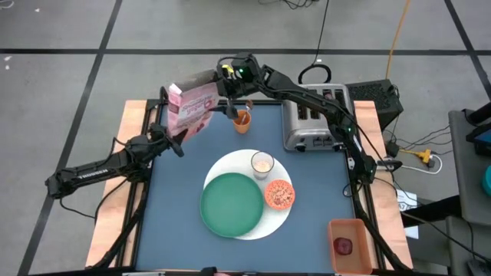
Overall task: Arrange a breakfast setting
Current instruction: Pour the cereal into the orange bowl
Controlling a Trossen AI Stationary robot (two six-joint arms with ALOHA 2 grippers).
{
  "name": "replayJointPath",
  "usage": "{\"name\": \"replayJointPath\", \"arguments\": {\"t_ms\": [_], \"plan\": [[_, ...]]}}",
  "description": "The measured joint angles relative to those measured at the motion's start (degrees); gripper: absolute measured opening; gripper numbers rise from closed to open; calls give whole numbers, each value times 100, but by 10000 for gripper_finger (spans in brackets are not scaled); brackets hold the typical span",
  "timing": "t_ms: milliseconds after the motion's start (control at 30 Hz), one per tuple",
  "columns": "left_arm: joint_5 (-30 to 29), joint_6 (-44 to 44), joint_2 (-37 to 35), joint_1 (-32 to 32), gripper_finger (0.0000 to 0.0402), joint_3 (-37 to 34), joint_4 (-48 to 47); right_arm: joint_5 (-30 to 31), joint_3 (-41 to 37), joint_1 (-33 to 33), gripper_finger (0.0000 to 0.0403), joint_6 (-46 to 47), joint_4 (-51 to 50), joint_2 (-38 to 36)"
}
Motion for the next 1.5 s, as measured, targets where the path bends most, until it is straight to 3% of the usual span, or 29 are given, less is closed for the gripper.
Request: {"name": "replayJointPath", "arguments": {"t_ms": [833, 1500], "plan": [[41, 155, 1, 0, 208, -2, -6, 1, 0, -4, 9, -258, 27, -13], [87, 103, 0, 2, 212, -2, -3, 22, 0, -4, 1, -238, 25, -13]]}}
